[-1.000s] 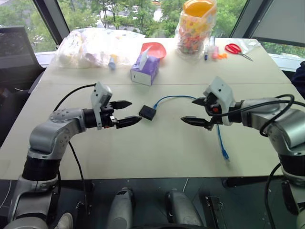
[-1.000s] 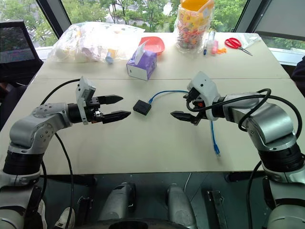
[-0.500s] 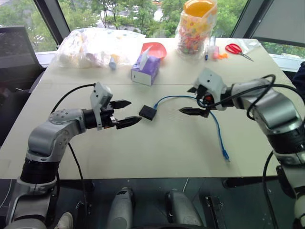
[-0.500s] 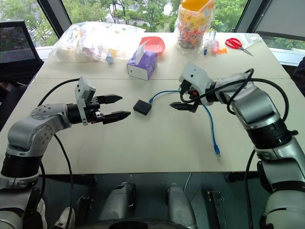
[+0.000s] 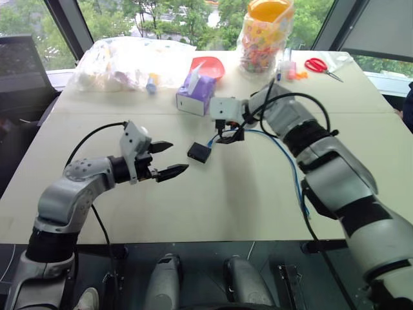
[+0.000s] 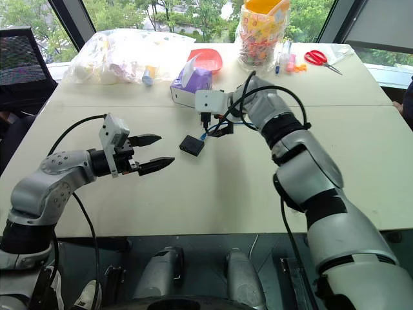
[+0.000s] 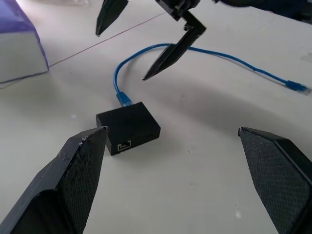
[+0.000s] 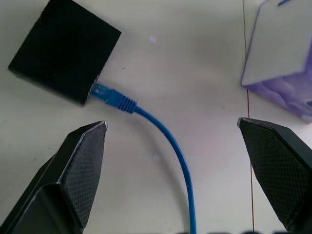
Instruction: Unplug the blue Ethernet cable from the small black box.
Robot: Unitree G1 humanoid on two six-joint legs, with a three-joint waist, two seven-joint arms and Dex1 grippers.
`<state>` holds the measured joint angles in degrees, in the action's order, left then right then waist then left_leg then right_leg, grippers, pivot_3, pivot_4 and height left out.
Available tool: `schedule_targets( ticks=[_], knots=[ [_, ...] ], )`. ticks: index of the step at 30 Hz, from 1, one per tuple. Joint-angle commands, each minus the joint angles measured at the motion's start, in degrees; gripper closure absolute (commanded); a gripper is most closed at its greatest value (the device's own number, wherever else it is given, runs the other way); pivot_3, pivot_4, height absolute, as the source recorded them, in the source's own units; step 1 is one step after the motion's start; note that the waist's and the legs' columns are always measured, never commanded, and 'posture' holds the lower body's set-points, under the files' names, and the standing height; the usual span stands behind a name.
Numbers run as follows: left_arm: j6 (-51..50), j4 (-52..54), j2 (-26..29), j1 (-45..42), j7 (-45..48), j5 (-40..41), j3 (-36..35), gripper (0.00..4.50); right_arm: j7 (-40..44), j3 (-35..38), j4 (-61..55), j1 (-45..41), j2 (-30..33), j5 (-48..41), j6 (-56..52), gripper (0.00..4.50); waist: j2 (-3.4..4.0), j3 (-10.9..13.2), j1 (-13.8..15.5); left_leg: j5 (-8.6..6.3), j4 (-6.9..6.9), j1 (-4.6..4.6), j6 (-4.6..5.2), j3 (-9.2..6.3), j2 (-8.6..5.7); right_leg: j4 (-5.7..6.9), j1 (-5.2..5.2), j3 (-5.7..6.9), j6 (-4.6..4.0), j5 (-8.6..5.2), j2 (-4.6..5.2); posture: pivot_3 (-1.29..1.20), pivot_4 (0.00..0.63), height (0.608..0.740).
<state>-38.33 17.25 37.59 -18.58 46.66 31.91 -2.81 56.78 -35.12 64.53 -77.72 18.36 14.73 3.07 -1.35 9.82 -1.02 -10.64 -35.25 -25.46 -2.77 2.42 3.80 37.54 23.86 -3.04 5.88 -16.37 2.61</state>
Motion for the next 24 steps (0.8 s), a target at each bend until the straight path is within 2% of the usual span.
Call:
schedule_targets(
  ticks=[1, 6, 12, 21, 22, 24],
  knots=[
    [0.2, 4.3, 0.3, 1.5, -1.8, 1.0, -3.0, 0.03, -3.9, 0.4, 4.8, -2.3, -2.0, 3.9, 5.3, 0.00, 0.00, 0.0, -0.1, 0.00, 0.00, 0.00, 0.00, 0.02, 0.00, 0.00, 0.00, 0.00, 0.00, 0.00, 0.02, 0.00, 0.150, 0.735],
    [-0.3, 6.6, 0.5, 3.7, -3.4, 1.5, -4.7, 0.03, -8.1, 0.8, 8.4, -2.8, -5.6, 8.1, 8.5, 0.00, 0.02, 0.0, -0.2, 0.04, -0.01, 0.03, -0.08, 0.01, 0.00, 0.18, 0.08, -0.01, 0.00, 0.00, 0.01, 0.00, 0.150, 0.735],
    [-0.4, 8.0, 0.8, 5.0, -4.6, 1.8, -5.5, 0.03, -9.2, 0.1, 9.4, -2.8, -8.4, 11.9, 11.8, 0.00, 0.01, 0.0, -1.0, 0.09, -0.02, 0.11, -0.16, -0.01, 0.02, 0.53, 0.19, -0.04, -0.01, 0.00, -0.04, 0.00, 0.150, 0.735],
    [0.0, 8.6, 0.7, 5.8, -5.6, 1.8, -5.6, 0.03, -5.6, -0.3, 9.8, -2.6, -12.1, 15.4, 12.5, 0.00, 0.01, 0.0, -1.8, 0.10, 0.01, 0.13, -0.17, -0.03, 0.04, 0.56, 0.19, -0.05, 0.00, 0.00, -0.08, 0.00, 0.150, 0.735],
    [0.0, 8.6, 0.7, 5.9, -5.7, 1.8, -5.6, 0.00, -5.3, 0.1, 10.0, -2.5, -12.4, 15.4, 12.3, 0.54, 0.01, 0.0, -1.8, 0.10, 0.01, 0.13, -0.17, -0.03, 0.04, 0.56, 0.19, -0.05, -0.01, 0.00, -0.08, 0.00, 0.150, 0.735],
    [0.1, 8.8, 0.7, 6.0, -5.9, 1.8, -5.6, 0.00, -4.6, 0.8, 10.2, -2.3, -12.9, 15.2, 11.5, 1.34, 0.01, 0.0, -2.0, 0.10, -0.01, 0.14, -0.17, -0.03, 0.04, 0.56, 0.18, -0.05, -0.01, 0.00, -0.07, 0.00, 0.150, 0.735]
  ],
)
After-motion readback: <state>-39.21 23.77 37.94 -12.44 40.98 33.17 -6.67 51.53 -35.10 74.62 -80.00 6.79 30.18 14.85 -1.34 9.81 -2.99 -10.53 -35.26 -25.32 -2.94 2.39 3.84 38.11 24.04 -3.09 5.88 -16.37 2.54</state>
